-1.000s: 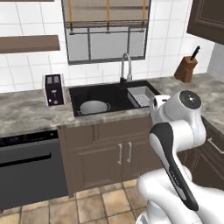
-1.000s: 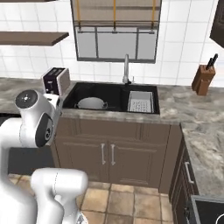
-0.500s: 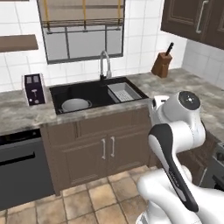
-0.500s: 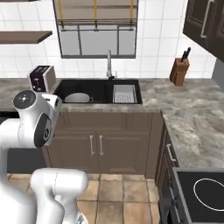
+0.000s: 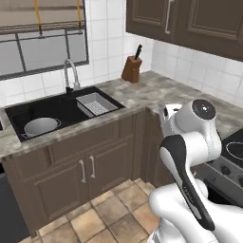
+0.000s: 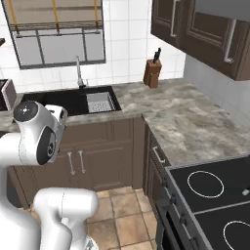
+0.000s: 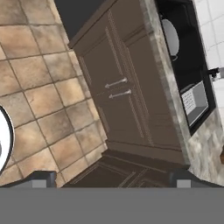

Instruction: Move the pot and pan from the stove into the sink.

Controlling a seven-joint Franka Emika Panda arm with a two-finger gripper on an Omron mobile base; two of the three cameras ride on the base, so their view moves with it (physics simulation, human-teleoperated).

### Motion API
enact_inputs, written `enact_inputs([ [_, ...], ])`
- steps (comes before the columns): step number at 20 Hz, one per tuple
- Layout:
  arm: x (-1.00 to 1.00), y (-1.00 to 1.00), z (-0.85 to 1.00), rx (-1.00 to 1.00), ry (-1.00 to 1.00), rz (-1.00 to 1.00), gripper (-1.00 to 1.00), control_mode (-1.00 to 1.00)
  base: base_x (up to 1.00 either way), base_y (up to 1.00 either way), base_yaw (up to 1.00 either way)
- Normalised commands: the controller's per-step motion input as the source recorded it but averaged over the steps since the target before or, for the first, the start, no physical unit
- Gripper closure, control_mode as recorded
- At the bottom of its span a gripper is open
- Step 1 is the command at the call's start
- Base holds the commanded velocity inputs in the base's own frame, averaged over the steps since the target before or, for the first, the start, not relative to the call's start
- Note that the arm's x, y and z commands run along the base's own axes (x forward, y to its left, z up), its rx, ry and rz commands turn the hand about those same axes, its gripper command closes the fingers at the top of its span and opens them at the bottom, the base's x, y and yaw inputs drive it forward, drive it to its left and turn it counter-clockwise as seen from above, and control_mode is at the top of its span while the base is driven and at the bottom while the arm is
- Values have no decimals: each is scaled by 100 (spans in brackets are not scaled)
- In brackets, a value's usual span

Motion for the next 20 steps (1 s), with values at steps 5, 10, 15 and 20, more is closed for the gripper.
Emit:
enact_inputs([
  [5,0,0,0,0,0,0,-100,100,0,-2,-50],
  [10,0,0,0,0,0,0,-100,100,0,-3,-50],
  [15,0,0,0,0,0,0,-100,100,0,-3,-50],
  [20,0,0,0,0,0,0,-100,100,0,-16,-47],
])
